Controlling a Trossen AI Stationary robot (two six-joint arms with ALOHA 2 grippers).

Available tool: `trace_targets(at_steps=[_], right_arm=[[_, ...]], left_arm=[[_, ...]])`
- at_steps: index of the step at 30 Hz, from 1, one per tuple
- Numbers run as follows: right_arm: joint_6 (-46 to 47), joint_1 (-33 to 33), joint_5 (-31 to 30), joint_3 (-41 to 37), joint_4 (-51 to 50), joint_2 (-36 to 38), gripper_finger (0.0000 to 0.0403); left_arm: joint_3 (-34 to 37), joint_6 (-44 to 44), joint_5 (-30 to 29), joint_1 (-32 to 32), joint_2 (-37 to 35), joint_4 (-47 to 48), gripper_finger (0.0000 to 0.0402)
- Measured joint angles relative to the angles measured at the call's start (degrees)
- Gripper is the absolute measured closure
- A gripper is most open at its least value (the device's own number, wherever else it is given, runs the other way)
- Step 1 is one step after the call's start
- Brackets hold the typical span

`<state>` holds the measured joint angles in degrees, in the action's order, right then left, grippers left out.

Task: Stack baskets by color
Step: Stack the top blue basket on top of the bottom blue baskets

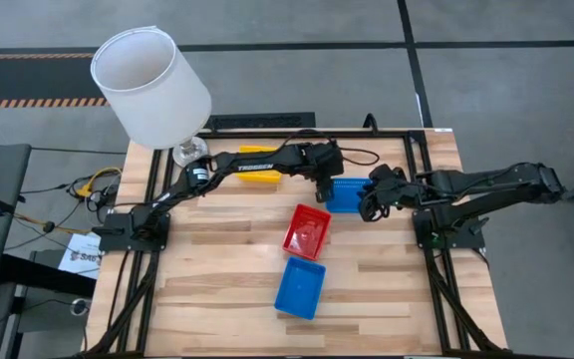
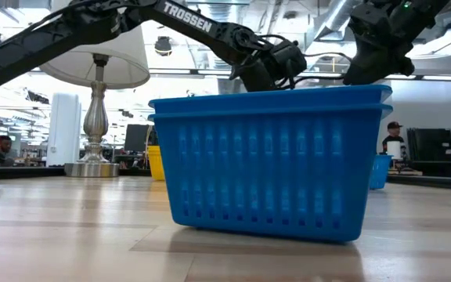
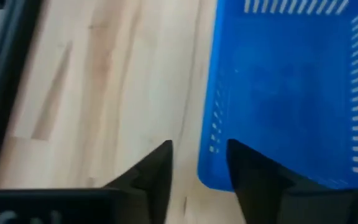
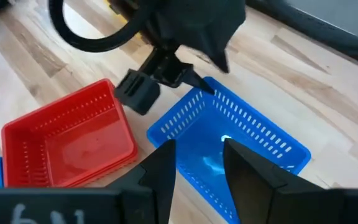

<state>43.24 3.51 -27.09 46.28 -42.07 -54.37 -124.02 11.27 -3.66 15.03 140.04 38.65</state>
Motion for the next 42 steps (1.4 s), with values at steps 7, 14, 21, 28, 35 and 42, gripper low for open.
trace_targets(at_steps=[7,14,21,28,35,42], right_arm=[[0.0,0.3,0.0,0.0,-0.1,0.0,0.0246],[0.3,0.2,0.0,0.0,-0.4,0.0,0.0246],[5.9,0.2,-1.6,0.0,-5.4,1.3,0.0246],[7.9,0.2,-5.6,0.0,-8.8,4.1,0.0246],[7.3,0.2,-9.1,0.0,-10.6,5.9,0.0246],[7.3,-0.3,-9.2,0.0,-13.1,5.9,0.0246]], left_arm=[[0.2,1.5,1.9,0.0,1.1,0.3,0.0369],[-1.5,-2.1,1.7,0.0,-0.2,0.3,0.0399],[-11.1,-7.9,-5.7,0.0,-1.3,14.8,0.0401],[-7.6,-14.4,-13.1,0.1,-12.4,26.5,0.0401],[-7.3,-29.0,-21.9,-6.3,-23.6,43.0,0.0401],[-2.6,-55.5,-30.3,-22.6,-33.3,47.4,0.0401]])
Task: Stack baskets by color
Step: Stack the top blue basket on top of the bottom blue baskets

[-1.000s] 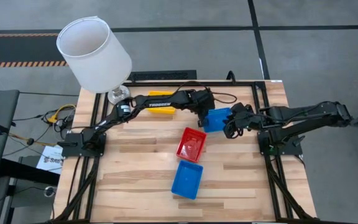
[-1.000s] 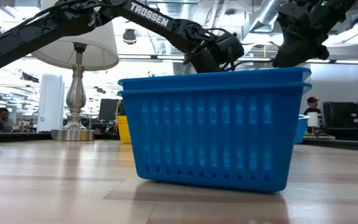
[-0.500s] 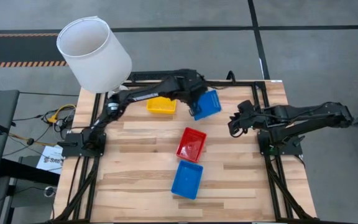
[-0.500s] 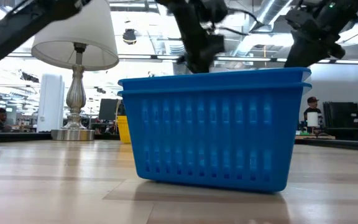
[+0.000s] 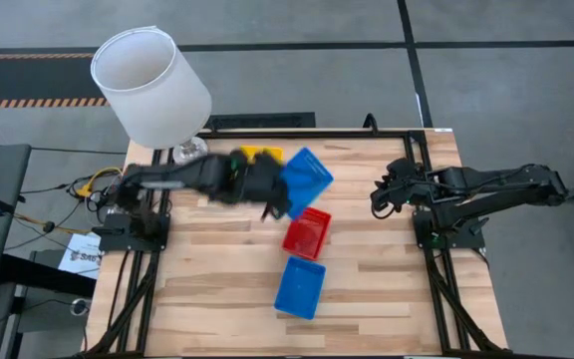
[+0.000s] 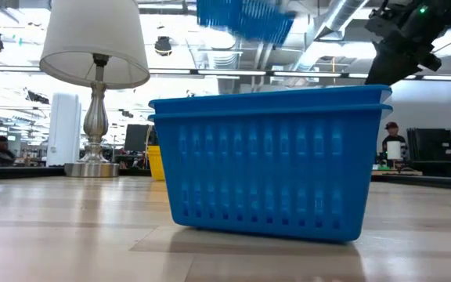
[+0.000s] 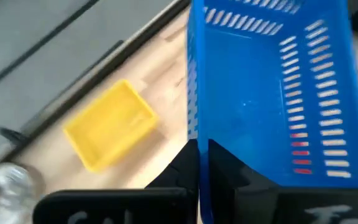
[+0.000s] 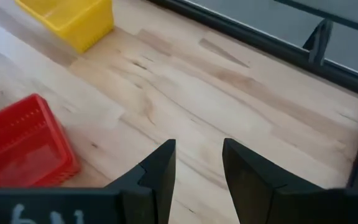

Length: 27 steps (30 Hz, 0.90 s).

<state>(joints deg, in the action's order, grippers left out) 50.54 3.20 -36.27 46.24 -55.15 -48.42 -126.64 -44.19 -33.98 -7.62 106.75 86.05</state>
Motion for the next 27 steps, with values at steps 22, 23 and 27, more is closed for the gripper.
trace_targets(at_steps=[22,23,27], right_arm=[[1.6,0.2,4.6,-4.1,-4.1,0.0,0.0246],[1.9,0.2,4.8,-4.5,-4.0,0.0,0.0246],[2.0,0.2,5.0,-5.4,-4.3,0.0,0.0246]], left_arm=[[12.7,-49.5,-10.0,-27.2,11.7,-18.0,0.0401],[12.7,-50.7,-9.7,-27.4,12.8,-18.7,0.0401],[12.7,-54.6,-8.4,-28.1,15.8,-20.0,0.0401]])
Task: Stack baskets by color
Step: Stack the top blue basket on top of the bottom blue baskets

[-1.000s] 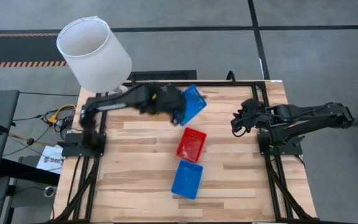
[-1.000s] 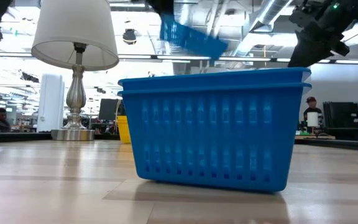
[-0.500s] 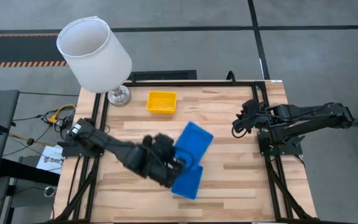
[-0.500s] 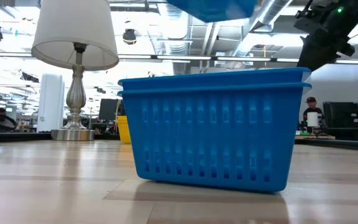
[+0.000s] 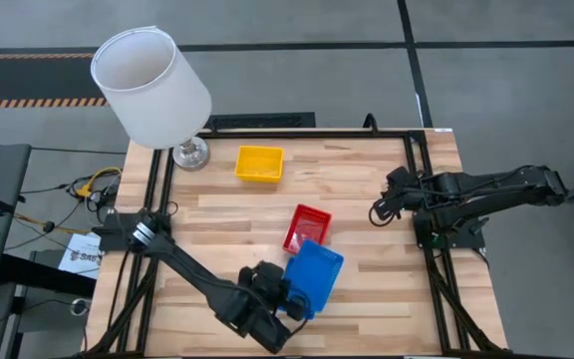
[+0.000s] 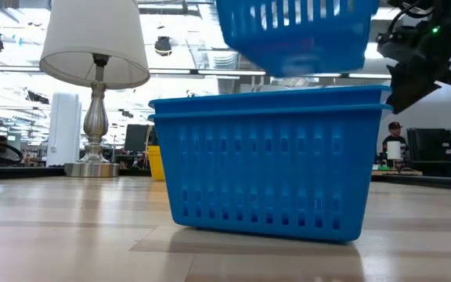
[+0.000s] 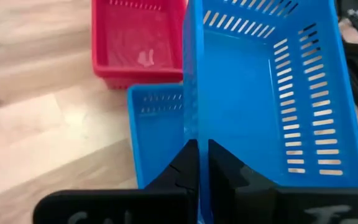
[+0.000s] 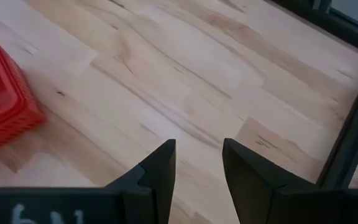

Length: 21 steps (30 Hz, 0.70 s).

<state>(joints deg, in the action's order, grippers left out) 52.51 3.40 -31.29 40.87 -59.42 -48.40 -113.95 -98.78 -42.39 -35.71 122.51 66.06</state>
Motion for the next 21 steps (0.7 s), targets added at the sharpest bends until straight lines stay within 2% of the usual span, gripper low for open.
trace_targets(at_steps=[10,14,21], right_arm=[[-0.6,0.0,0.0,-0.2,-0.4,0.0,0.0246],[-1.9,0.0,0.0,-0.2,-0.3,0.0,0.0246],[-2.3,-0.1,-0.1,-0.2,-0.3,0.0,0.0246]], left_arm=[[0.7,-8.1,1.3,-0.6,3.3,-0.1,0.0401],[0.8,-10.5,4.9,-0.7,4.4,1.3,0.0401],[1.2,-11.7,7.9,-0.8,4.7,-0.1,0.0401]])
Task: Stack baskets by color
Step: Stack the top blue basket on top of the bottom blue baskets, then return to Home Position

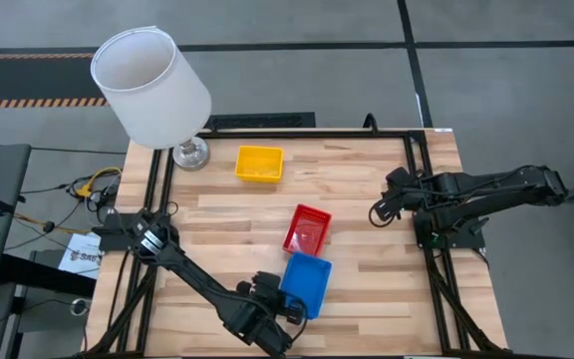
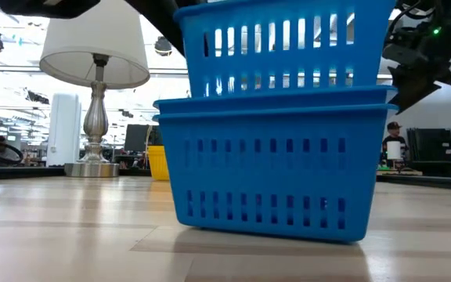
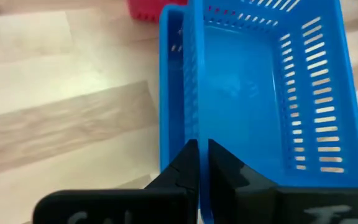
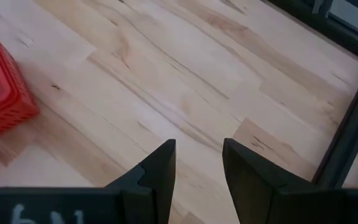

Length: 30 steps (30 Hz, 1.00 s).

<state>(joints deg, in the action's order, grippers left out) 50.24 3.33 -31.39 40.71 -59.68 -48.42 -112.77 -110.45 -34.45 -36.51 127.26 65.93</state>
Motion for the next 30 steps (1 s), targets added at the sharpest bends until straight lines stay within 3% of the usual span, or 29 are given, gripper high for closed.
trace_targets(at_steps=[13,23,27,30], right_arm=[[-1.2,0.0,-0.1,0.0,0.1,0.0,0.0246],[-1.2,0.0,-0.1,0.0,0.1,0.0,0.0246],[-1.4,0.0,-0.1,0.0,0.8,0.0,0.0246],[-3.8,0.0,0.1,0.7,2.3,0.7,0.0246]], left_arm=[[0.0,0.7,4.6,0.1,0.0,0.1,0.0387],[0.0,8.3,3.3,0.8,0.0,0.0,0.0253],[-0.1,15.5,-0.6,1.2,-3.0,0.9,0.0211],[-1.5,19.8,-6.8,1.4,-7.9,5.1,0.0198]])
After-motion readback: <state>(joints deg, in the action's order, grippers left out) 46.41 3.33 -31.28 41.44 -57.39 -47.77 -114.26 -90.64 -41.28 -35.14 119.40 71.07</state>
